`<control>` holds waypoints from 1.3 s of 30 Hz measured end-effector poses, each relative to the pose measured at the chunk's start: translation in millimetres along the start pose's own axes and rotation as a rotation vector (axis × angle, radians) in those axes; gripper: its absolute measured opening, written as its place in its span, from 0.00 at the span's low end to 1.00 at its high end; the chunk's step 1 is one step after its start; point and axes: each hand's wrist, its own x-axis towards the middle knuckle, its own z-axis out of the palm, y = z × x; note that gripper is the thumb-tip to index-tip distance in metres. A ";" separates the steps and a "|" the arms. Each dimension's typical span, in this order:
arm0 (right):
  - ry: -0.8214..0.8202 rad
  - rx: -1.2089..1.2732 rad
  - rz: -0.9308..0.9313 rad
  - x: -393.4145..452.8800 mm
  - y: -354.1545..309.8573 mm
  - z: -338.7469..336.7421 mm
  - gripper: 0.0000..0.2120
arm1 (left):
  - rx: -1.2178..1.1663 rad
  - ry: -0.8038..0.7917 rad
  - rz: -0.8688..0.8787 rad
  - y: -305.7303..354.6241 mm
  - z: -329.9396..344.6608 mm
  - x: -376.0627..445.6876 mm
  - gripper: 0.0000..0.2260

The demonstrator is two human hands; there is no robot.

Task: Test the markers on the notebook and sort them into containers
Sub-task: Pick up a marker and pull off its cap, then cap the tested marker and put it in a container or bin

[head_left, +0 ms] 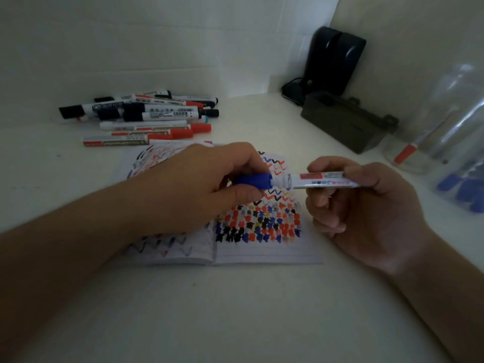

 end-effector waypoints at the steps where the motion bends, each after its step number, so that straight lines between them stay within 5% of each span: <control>1: 0.007 -0.042 -0.010 -0.1 1.1 1.5 0.14 | 0.017 0.008 0.006 -0.5 0.0 0.2 0.10; 6: 0.083 -0.277 -0.110 -4.7 4.2 15.8 0.04 | -0.132 0.074 -0.004 5.2 -2.1 -2.1 0.14; 9: 0.087 -0.354 -0.225 -14.3 -4.2 25.9 0.09 | -0.277 0.113 -0.014 22.6 -6.9 -2.9 0.13; 17: 0.114 -0.353 -0.418 -118.6 -14.0 8.2 0.21 | -0.327 -0.013 0.125 114.4 25.0 -11.4 0.10; 24: 0.377 -0.298 -0.416 -271.5 2.0 -38.9 0.14 | -0.448 -0.271 0.219 212.2 124.6 -3.9 0.07; 29: 0.627 -0.411 -0.084 -385.9 62.1 -70.2 0.10 | -0.455 -0.639 0.087 258.6 228.1 -8.0 0.07; 33: 0.955 -0.190 0.281 -421.0 160.2 -107.8 0.10 | -0.323 -0.910 -0.143 238.0 346.1 -21.1 0.05; 39: 1.176 0.315 0.548 -416.6 301.2 -171.7 0.22 | -0.144 -1.029 -0.410 184.1 449.3 -42.8 0.23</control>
